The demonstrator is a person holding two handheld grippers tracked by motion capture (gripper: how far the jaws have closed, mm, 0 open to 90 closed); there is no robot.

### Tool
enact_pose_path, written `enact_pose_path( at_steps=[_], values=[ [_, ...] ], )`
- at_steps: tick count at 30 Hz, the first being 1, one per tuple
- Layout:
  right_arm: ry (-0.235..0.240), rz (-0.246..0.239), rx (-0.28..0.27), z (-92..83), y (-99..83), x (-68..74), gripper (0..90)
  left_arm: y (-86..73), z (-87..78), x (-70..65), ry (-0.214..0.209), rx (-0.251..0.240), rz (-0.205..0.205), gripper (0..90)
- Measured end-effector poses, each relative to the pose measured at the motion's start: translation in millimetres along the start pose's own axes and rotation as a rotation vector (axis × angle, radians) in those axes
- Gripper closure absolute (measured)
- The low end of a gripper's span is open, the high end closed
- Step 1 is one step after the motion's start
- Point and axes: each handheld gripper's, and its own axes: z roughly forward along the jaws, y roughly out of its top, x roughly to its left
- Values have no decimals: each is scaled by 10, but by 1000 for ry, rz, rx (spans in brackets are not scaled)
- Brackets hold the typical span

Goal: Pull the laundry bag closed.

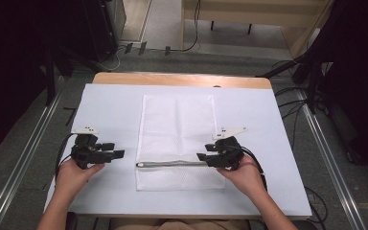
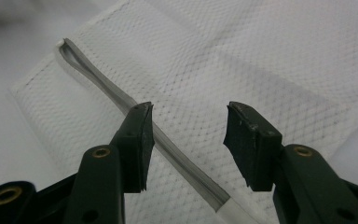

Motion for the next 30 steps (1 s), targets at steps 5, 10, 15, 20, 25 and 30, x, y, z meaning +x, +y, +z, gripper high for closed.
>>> enact_pose_path(
  at_steps=[5, 10, 15, 20, 25, 30],
  values=[
    [12, -6, 5, 37, 29, 39, 549, -15, -9, -21, 8, -5, 0, 365],
    [25, -24, 14, 105, 63, 116, 557, -18, -20, -31, 6, -14, 3, 364],
    [40, -55, 25, 183, 88, 209, 578, -19, -28, -19, 10, -22, -3, 366],
    [50, -60, 21, 229, 131, 273, 592, -20, -22, -16, 14, -20, 2, 367],
    [69, -67, 25, 291, 171, 350, 639, -23, -3, -2, 21, -10, -1, 367],
    [81, -56, 29, 329, 207, 398, 650, -18, -13, 8, 23, -21, 0, 367]
  ],
)
